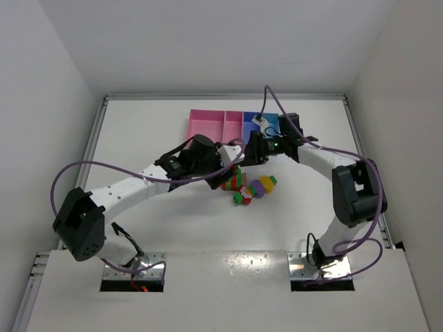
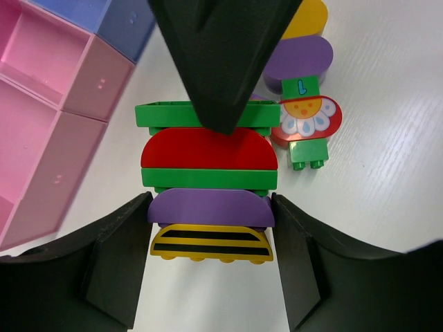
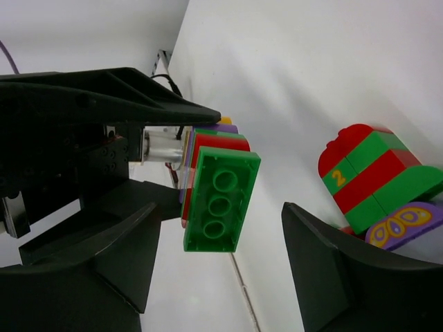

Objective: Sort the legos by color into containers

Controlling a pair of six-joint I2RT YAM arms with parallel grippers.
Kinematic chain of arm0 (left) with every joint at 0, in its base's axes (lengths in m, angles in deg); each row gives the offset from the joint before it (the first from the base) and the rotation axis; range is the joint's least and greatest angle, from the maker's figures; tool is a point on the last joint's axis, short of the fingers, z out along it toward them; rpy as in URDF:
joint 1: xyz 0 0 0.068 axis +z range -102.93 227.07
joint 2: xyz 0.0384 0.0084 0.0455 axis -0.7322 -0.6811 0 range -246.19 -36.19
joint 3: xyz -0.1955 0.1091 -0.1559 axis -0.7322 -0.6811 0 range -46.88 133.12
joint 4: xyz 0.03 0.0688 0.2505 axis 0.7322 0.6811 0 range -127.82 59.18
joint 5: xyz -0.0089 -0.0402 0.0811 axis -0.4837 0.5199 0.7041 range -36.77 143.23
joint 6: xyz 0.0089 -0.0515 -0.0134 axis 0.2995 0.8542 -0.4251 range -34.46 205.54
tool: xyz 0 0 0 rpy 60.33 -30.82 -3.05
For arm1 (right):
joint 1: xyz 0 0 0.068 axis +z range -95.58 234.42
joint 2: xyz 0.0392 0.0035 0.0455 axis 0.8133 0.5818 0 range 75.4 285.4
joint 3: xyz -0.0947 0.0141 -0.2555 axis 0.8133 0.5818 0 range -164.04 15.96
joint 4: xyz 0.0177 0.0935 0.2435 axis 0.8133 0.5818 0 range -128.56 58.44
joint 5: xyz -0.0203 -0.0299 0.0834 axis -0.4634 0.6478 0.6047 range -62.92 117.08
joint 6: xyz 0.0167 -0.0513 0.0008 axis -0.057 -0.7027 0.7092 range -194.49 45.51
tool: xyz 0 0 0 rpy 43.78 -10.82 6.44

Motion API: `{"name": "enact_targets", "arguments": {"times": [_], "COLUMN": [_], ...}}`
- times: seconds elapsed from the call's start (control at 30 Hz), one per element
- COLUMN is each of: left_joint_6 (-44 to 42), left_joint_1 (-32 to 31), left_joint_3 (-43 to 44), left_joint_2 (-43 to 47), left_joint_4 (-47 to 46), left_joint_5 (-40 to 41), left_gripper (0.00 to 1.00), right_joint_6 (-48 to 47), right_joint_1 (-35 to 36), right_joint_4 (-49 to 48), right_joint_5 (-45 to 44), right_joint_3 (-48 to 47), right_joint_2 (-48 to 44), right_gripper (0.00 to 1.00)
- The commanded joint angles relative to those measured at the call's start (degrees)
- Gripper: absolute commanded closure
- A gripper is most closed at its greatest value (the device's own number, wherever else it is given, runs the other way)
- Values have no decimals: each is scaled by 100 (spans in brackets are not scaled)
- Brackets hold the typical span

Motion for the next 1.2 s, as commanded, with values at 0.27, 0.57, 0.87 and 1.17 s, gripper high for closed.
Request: {"name": "enact_targets", "arguments": {"times": [0.27,0.57,0.87,1.17], "left_joint_6": [81,81,81,133], "left_joint_1": [-72,-72,42,217], "left_joint_3": [241,-84,-611,-831], "left_joint_2": [224,391,751,874], "left_joint_4": [-237,-351,-343,-290], "left_joint_5": [185,466,694,695], "left_gripper": [60,60,62,62], "right_joint_6": [325,492,492,492], "right_joint_1": [157,157,-344,-968], "right_joint_4": [-654,-839,-839,-839], "right_joint_5": [706,978,978,925], "right_joint_3": [-417,-259,-92,14], "right_joint_2": [266,266,29,-129], "right_gripper": [52,90,100,100]}}
